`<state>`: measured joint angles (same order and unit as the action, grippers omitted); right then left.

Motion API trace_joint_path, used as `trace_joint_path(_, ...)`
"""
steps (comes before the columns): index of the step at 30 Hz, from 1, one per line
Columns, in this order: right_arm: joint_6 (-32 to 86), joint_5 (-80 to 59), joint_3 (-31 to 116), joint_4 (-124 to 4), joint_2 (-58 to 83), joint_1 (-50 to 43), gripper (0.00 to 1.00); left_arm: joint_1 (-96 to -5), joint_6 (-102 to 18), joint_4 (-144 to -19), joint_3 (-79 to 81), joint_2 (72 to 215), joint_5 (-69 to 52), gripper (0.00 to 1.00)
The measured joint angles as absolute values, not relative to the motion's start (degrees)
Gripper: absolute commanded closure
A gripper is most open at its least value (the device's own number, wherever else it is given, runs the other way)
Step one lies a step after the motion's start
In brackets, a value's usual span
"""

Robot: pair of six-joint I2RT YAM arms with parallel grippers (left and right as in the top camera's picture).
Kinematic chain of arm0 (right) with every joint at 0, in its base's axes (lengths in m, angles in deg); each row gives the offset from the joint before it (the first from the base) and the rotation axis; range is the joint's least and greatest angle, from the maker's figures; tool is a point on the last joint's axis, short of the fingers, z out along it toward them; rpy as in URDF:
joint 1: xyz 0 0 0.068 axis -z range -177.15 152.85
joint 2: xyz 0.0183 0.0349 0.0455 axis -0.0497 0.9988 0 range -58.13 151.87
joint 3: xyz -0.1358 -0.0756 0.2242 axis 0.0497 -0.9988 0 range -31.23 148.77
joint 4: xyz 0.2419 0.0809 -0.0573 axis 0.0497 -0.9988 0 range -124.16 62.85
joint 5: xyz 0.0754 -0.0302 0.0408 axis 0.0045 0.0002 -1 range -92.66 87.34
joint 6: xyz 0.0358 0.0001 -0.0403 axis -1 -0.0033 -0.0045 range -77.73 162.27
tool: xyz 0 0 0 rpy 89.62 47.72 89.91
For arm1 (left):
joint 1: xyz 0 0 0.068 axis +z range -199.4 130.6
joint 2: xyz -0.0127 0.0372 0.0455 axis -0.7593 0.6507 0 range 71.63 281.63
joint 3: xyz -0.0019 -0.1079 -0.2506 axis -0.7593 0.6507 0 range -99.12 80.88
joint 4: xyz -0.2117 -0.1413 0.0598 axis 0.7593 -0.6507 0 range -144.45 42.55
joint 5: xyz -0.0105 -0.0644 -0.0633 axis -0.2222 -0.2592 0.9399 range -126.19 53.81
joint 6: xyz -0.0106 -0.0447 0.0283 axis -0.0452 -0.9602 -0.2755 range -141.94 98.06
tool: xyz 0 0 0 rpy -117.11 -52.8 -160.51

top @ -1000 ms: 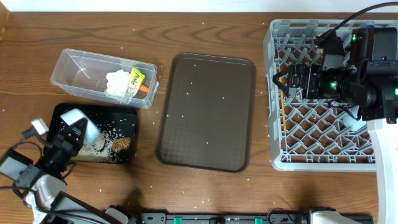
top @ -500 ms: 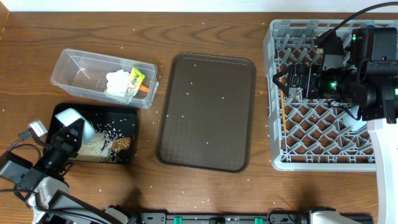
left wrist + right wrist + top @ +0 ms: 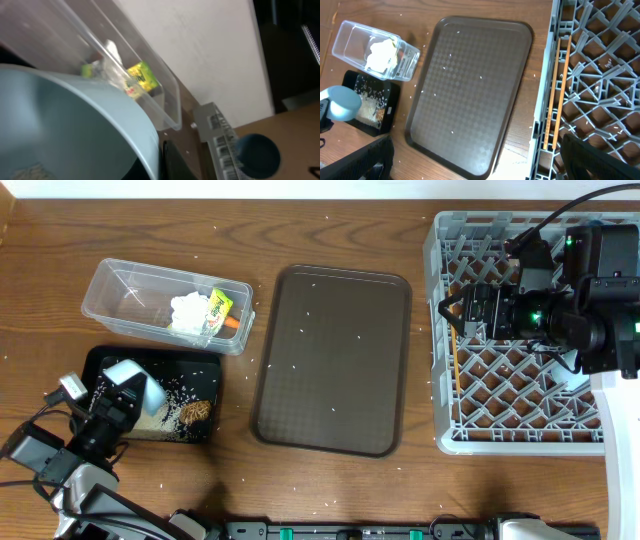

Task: Sort waste into correct bins and load items into the dishwasher rack
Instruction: 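Tilt the bowl with the left gripper to pour rice onto black tray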

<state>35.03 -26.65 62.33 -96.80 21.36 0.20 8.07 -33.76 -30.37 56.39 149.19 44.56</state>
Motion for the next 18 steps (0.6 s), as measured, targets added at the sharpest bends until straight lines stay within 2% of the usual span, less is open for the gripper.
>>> trace_joint_path(5, 35.0, -26.6, 62.3, -96.7, 21.4, 0.2, 0.01, 8.1, -35.1, -24.0, 56.5, 149.2, 45.1, 0.94)
trace_joint_path(13, 35.0, -26.6, 62.3, -96.3, 21.4, 0.2, 0.01, 7.4, -36.7, -24.2, 56.6, 149.2, 46.5, 0.94)
trace_joint_path(18, 35.0, -26.6, 62.3, -96.3, 21.4, 0.2, 0.01, 7.2, -39.0, -18.5, 56.8, 149.2, 47.4, 0.94)
